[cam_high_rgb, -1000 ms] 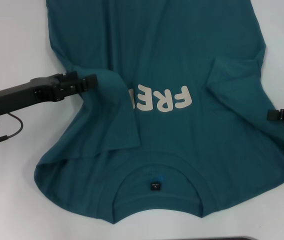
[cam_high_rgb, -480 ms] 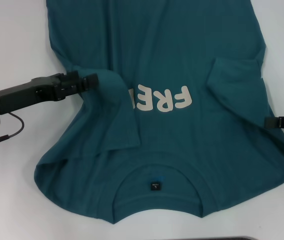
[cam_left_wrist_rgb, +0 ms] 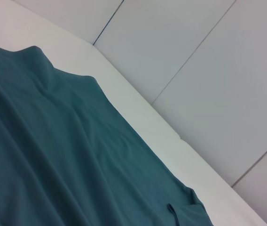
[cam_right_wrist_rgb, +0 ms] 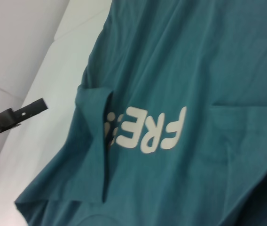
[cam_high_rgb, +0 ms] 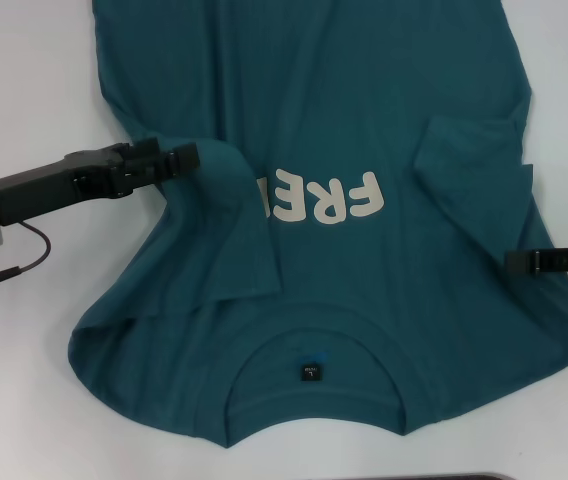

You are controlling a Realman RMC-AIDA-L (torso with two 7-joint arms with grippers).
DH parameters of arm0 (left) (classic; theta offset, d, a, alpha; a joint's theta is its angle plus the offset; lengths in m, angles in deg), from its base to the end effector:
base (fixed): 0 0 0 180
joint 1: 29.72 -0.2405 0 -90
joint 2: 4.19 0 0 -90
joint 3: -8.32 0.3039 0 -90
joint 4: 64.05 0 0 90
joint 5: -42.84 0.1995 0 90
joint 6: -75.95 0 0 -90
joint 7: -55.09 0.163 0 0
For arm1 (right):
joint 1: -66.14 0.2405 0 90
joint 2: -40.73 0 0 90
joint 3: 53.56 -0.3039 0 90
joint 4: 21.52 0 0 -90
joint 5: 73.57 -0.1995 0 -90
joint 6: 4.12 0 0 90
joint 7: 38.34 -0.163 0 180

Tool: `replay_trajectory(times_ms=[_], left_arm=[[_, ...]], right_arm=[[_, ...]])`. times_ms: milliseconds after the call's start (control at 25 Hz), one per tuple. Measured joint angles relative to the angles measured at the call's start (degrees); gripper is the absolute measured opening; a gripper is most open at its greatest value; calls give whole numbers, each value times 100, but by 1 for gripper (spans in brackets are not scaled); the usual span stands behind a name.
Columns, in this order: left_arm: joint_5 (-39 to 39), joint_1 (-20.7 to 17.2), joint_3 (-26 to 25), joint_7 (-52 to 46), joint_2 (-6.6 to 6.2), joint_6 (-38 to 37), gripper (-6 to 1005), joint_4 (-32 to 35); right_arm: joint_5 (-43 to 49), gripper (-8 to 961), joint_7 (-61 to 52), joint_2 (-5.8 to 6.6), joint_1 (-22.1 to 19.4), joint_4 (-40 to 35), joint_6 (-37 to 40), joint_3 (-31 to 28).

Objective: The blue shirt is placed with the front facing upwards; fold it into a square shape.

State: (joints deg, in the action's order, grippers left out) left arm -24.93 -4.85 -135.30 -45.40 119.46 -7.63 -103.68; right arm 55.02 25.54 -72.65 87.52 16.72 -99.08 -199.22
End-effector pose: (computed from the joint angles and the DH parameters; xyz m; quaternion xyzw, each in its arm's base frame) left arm -0.3044 0.3341 -0.0551 -0.8348 -0.4401 -0.2987 0.1423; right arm 0.3766 0.2813 -0.0018 -0.7987 0.5760 0.1608 0.0668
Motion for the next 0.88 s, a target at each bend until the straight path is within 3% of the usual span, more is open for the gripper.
replay_trajectory(times_ms=[80, 280, 360, 600, 880], left_arm=[[-6, 0, 0, -5, 0, 0, 886, 0], [-15, 0, 0, -9, 0, 0, 885, 0], [-16, 9, 0, -7, 0, 0, 885, 0], [-17, 38, 0, 9, 1, 2, 886, 0], [-15, 52, 0, 12, 1, 8, 886, 0]], right_arm=[[0, 36, -26, 7, 12, 10, -71, 6], [-40, 236, -46, 42, 26, 40, -240, -20], [-37, 485, -52, 47, 54, 40, -243, -12], [9, 636, -96, 30, 193, -8, -226, 143], [18, 630, -142, -15, 321, -8, -197, 214]])
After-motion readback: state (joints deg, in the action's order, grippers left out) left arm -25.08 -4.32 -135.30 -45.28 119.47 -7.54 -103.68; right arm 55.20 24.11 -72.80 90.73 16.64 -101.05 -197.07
